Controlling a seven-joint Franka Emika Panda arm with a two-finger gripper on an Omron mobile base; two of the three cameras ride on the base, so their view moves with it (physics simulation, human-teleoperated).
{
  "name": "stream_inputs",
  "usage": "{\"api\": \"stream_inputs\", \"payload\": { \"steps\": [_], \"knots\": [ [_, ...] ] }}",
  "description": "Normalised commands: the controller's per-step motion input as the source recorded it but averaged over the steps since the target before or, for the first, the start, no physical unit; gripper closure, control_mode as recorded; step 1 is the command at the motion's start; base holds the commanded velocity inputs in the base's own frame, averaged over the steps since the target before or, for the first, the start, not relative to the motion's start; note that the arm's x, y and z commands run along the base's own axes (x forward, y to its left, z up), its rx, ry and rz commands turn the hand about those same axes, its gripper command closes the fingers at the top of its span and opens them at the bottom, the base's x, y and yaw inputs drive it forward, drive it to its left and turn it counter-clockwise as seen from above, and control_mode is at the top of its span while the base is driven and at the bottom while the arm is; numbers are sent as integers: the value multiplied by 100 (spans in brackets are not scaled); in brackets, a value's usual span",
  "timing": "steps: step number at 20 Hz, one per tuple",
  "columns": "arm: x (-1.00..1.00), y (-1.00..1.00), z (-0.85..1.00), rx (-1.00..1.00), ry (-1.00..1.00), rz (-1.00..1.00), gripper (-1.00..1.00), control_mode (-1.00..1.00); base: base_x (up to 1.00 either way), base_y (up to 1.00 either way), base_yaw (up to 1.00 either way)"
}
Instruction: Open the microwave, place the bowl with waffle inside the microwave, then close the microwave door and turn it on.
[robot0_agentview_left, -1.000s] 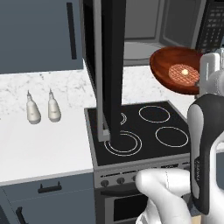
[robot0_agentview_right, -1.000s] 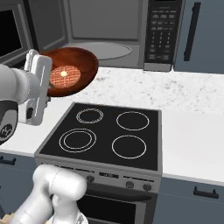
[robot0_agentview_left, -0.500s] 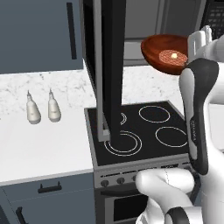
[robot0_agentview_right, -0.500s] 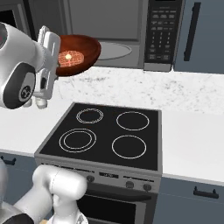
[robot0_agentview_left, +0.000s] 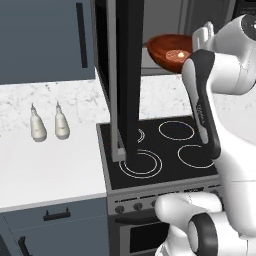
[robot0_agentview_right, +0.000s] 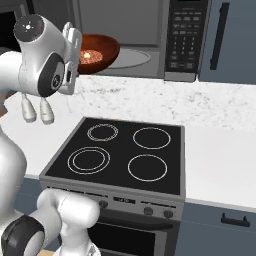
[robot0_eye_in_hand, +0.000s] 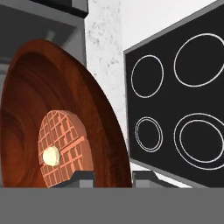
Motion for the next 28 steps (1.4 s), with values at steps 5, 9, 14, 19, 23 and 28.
{"api": "stream_inputs", "payload": {
  "steps": [5, 9, 14, 19, 23, 28],
  "knots": [
    [100, 28, 0, -1, 3, 7, 100, -100, 0, 0, 0],
    [99, 15, -4, -2, 6, 3, 100, -100, 0, 0, 0],
    [90, -2, 0, 0, 0, 0, 100, -100, 0, 0, 0],
    [80, 0, -7, 0, 1, 0, 100, -100, 0, 0, 0],
    [77, 0, -18, 0, 2, 0, 100, -100, 0, 0, 0],
    [74, 0, -16, 0, 0, 0, 100, -100, 0, 0, 0]
  ]
}}
